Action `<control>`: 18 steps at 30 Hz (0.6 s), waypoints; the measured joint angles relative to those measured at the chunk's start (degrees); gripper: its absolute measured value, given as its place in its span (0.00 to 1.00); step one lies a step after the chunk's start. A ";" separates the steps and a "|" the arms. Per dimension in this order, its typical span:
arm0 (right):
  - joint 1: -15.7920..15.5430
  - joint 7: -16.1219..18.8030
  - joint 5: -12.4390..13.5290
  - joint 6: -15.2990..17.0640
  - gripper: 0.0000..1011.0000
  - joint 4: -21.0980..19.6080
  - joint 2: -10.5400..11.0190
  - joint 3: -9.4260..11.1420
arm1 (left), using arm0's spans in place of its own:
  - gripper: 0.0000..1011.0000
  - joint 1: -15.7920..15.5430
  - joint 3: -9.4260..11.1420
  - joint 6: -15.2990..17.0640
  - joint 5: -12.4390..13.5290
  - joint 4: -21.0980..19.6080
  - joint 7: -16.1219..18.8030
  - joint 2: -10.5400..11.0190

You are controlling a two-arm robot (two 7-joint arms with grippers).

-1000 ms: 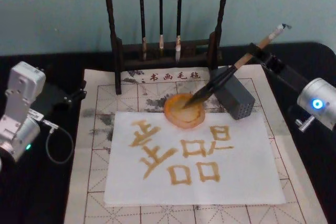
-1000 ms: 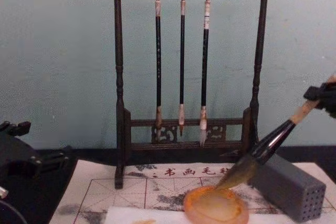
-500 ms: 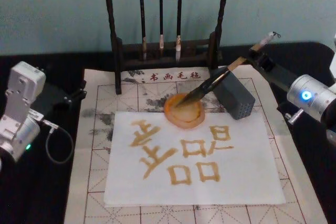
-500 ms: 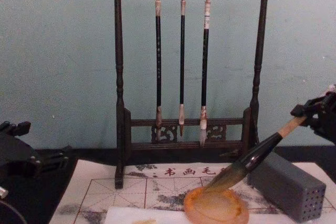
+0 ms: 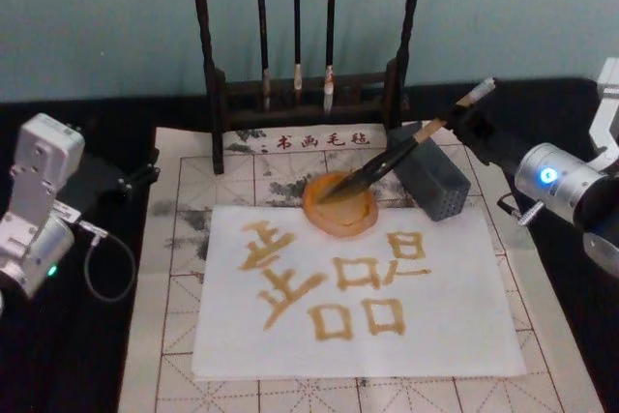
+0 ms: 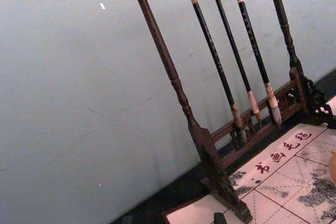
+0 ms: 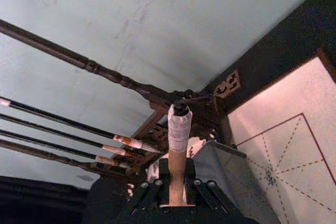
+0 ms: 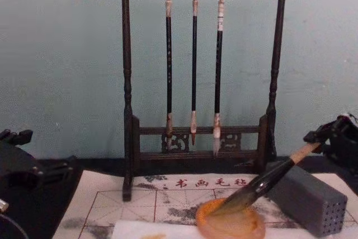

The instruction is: Pick up the brush from the inkstone, write on the paper, then place the brush back to its original position.

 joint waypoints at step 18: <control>1.42 -1.74 1.11 -2.77 0.18 2.28 0.05 -2.39 | 0.99 0.00 0.00 0.00 0.00 0.00 0.00 0.00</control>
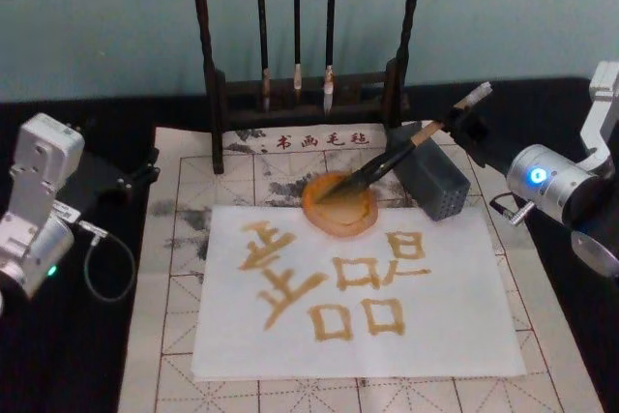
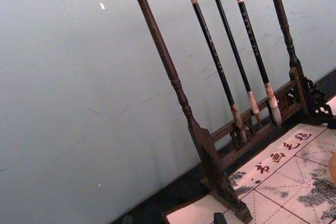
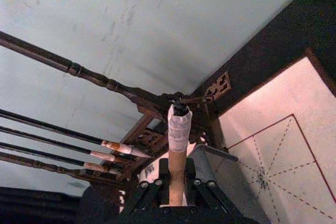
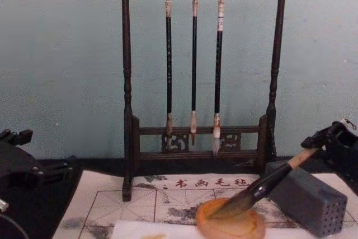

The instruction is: Pick up the brush from the inkstone, write on the paper, then place the brush back to its original position.

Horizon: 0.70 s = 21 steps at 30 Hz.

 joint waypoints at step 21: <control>0.60 -0.98 1.28 -1.58 0.18 0.69 0.63 -1.58 | 0.99 0.00 0.00 0.00 0.00 0.00 0.00 0.00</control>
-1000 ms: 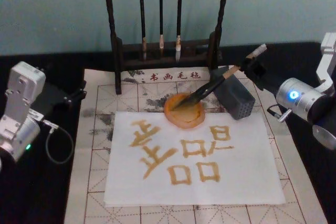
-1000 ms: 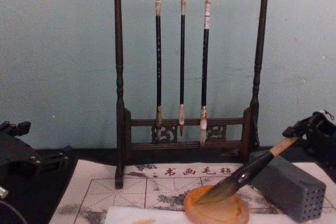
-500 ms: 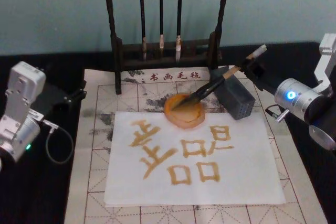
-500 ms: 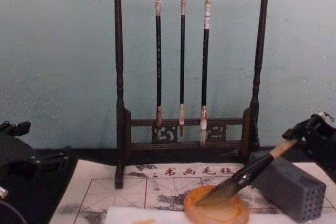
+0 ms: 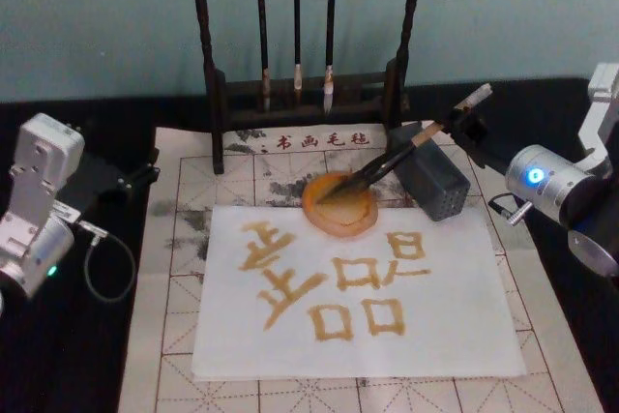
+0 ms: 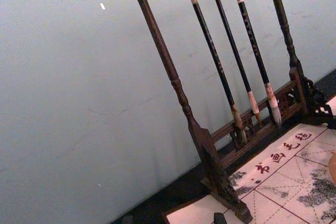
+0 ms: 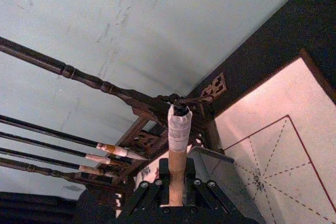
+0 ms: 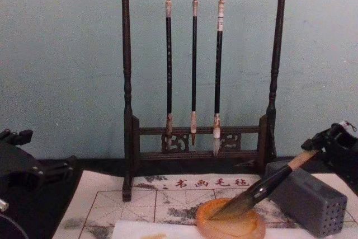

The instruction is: Pick up the brush from the inkstone, write on the paper, then place the brush back to its original position.

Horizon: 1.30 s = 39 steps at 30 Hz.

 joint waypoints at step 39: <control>0.00 0.11 -0.16 0.15 0.99 0.03 -0.08 0.13 | 0.99 0.00 0.00 0.00 0.00 0.00 0.00 0.00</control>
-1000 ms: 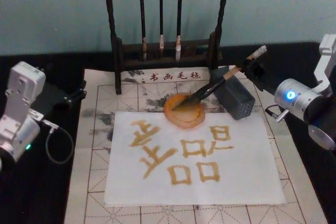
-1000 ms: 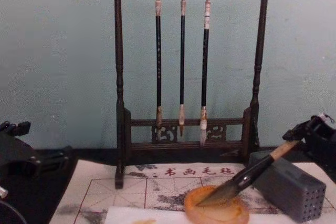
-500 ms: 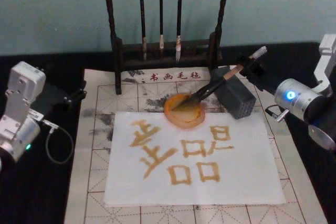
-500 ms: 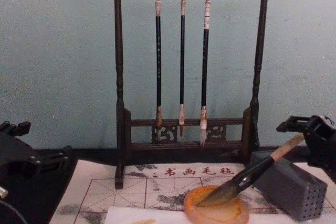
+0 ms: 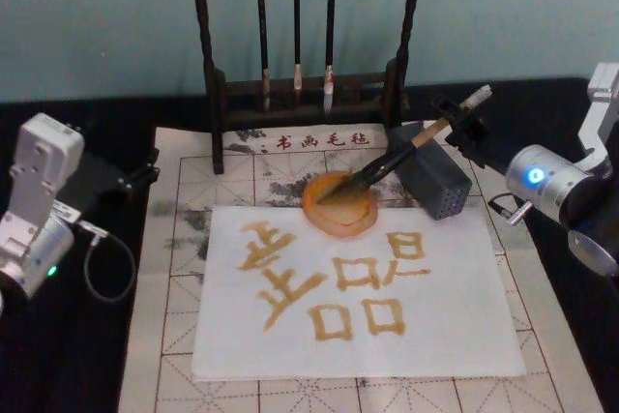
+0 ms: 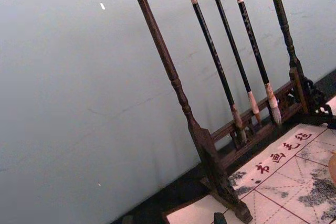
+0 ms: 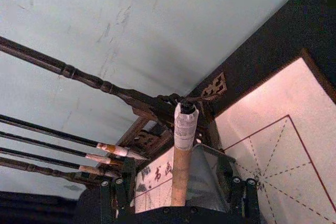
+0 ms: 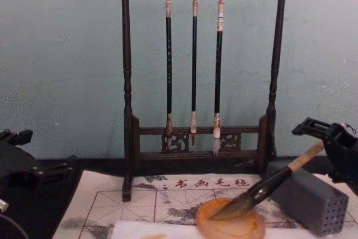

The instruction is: Pick up the brush from the inkstone, write on the paper, then place the brush back to its original position.

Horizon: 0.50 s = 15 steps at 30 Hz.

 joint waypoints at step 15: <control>-3.28 1.07 0.40 -1.85 0.99 -4.81 3.08 -0.96 | 0.99 0.00 0.00 0.00 0.00 0.00 0.00 0.00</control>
